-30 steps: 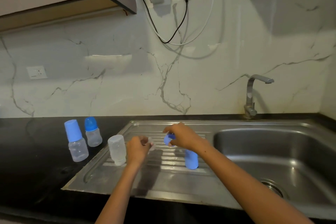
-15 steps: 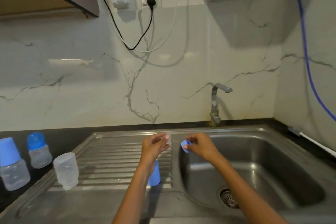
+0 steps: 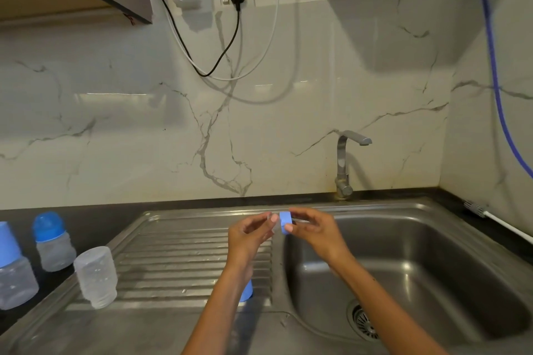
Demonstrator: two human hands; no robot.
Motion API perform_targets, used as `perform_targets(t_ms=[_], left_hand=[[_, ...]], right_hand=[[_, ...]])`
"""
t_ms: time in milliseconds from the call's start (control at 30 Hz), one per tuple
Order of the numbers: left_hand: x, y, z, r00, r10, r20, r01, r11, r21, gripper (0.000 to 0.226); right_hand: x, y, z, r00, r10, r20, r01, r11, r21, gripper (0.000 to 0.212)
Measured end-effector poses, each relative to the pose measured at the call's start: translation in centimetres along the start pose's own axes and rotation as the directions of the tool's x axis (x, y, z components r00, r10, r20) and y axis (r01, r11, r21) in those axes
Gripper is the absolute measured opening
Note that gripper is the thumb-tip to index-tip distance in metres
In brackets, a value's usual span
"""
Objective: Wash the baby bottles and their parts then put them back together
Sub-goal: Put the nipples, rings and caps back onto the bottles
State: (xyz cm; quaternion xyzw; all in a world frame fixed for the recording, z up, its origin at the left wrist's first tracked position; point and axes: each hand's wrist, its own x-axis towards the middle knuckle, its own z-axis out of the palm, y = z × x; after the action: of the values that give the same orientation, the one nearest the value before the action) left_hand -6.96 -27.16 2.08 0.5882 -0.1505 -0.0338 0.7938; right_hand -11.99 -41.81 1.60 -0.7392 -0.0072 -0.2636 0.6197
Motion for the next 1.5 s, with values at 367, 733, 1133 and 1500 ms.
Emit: perform_targets(t_ms=[367,733,1133,1500], left_hand=[[-0.4,0.0,0.5,0.998,-0.033,0.052,0.036,0.996,-0.077,0.026],[-0.6,-0.1,0.1,0.989,0.007,0.149,-0.011,1.0,0.026,0.017],[-1.0,0.4,0.1,0.983,0.007,0.184,-0.029,0.993,0.118,0.028],[-0.7,1.0,-0.4,0.987,0.031,0.161,-0.038,0.998,0.042,0.022]], right_hand=[[-0.2,-0.1,0.0,0.996,-0.079,-0.039,0.083,0.99,0.114,0.04],[-0.5,0.2,0.6,0.986,-0.157,0.054,0.159,0.987,-0.034,0.035],[-0.6,0.3,0.7,0.993,-0.108,-0.046,0.104,0.992,-0.069,0.014],[-0.5,-0.2,1.2,0.999,-0.038,-0.029,0.041,0.991,0.126,0.014]])
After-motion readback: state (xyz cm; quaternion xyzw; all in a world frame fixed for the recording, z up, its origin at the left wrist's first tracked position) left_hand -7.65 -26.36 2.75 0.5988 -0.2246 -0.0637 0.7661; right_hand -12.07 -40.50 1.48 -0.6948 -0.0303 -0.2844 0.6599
